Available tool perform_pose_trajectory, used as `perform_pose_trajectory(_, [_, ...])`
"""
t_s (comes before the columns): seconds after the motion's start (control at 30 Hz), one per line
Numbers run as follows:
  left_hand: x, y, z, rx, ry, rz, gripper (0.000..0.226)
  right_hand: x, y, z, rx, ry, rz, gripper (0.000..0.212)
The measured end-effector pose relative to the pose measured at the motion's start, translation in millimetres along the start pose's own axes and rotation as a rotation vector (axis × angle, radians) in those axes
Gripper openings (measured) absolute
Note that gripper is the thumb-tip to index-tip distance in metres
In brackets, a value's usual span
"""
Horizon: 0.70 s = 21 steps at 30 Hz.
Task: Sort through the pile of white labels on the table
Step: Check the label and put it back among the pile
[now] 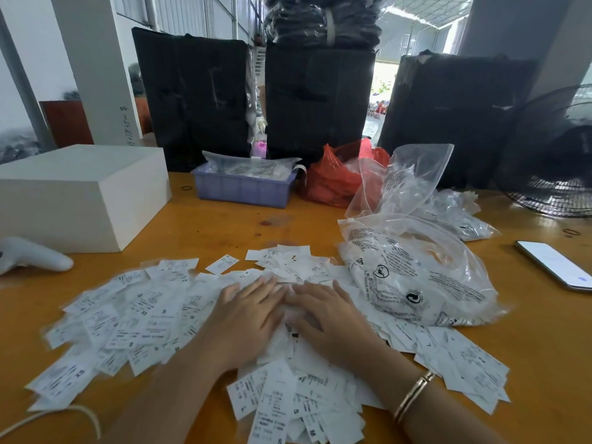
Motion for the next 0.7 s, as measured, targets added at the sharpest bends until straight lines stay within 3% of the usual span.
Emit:
perform_pose_trajectory(0.1, [-2, -7, 1, 0.005, -0.024, -0.209, 0.051, -2, 3, 4, -0.008, -0.091, 0.008, 0.046])
perform_pose_trajectory(0.2, [-2, 5, 4, -0.139, -0.078, -0.066, 0.055, 9, 7, 5, -0.055, 0.068, -0.035, 0.056])
perform_pose_trajectory(0.3, [-1, 20, 5, -0.351, -0.016, 0.066, 0.066, 14, 4, 4, -0.045, 0.130, -0.066, 0.057])
perform_pose_trajectory(0.47, [0, 13, 5, -0.290, -0.007, 0.135, 0.074, 2, 5, 3, 0.022, 0.054, -0.063, 0.044])
perform_pose_trajectory(0.53, [1, 9, 3, -0.268, -0.017, 0.144, 0.084, -16, 8, 2, 0.047, -0.068, 0.063, 0.040])
perform_pose_trajectory(0.63, [-1, 10, 5, -0.269, -0.066, 0.104, 0.071, -65, 0, 1, 0.140, -0.511, 0.360, 0.027])
perform_pose_trajectory(0.7, [-1, 8, 6, -0.220, -0.061, 0.089, 0.064, -99, -26, 0, 0.235, -0.775, 0.412, 0.019])
Point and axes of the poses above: each hand's wrist, its own z-axis towards the middle knuckle, its own x-axis out of the palm, y = z × x, the point moved 3 cm from there along z, towards the middle knuckle, and after that the axes turned 9 degrees about -x, right-handed, at the moved point
